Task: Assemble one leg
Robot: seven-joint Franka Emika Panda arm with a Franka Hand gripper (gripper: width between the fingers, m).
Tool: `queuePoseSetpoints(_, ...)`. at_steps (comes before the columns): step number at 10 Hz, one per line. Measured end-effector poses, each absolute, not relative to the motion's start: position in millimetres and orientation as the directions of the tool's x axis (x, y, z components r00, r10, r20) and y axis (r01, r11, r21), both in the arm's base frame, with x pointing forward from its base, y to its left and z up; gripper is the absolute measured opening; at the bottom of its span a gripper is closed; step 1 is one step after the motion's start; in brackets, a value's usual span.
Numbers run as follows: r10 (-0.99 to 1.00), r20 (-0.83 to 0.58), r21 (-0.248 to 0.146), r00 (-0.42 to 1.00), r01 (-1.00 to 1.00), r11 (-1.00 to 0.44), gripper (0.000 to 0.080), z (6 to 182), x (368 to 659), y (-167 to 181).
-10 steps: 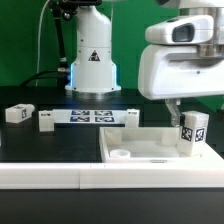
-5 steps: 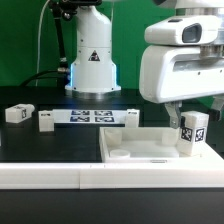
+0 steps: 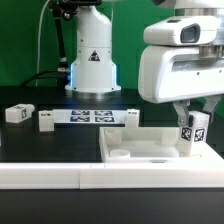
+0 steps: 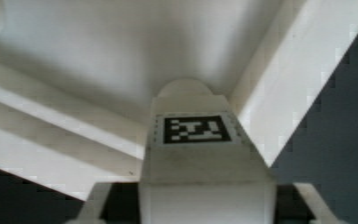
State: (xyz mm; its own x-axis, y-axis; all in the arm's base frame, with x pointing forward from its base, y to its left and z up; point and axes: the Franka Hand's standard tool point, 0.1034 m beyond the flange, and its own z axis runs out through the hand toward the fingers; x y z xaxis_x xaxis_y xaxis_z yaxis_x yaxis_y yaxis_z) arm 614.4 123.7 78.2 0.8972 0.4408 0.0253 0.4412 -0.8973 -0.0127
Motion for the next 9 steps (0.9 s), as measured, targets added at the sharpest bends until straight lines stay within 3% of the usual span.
queuePoseSetpoints(3, 0.331, 0.024, -0.016, 0.943, 0.331, -0.943, 0.0291, 78.2, 614.5, 123.4)
queuePoseSetpoints(6, 0.024, 0.007, -0.036, 1.000, 0.024, -0.999, 0.0292, 78.5, 614.0, 121.9)
queuePoseSetpoints(9, -0.301, 0.001, -0.046, 0.954, -0.300, -0.953, 0.0292, 76.7, 613.7, 120.3)
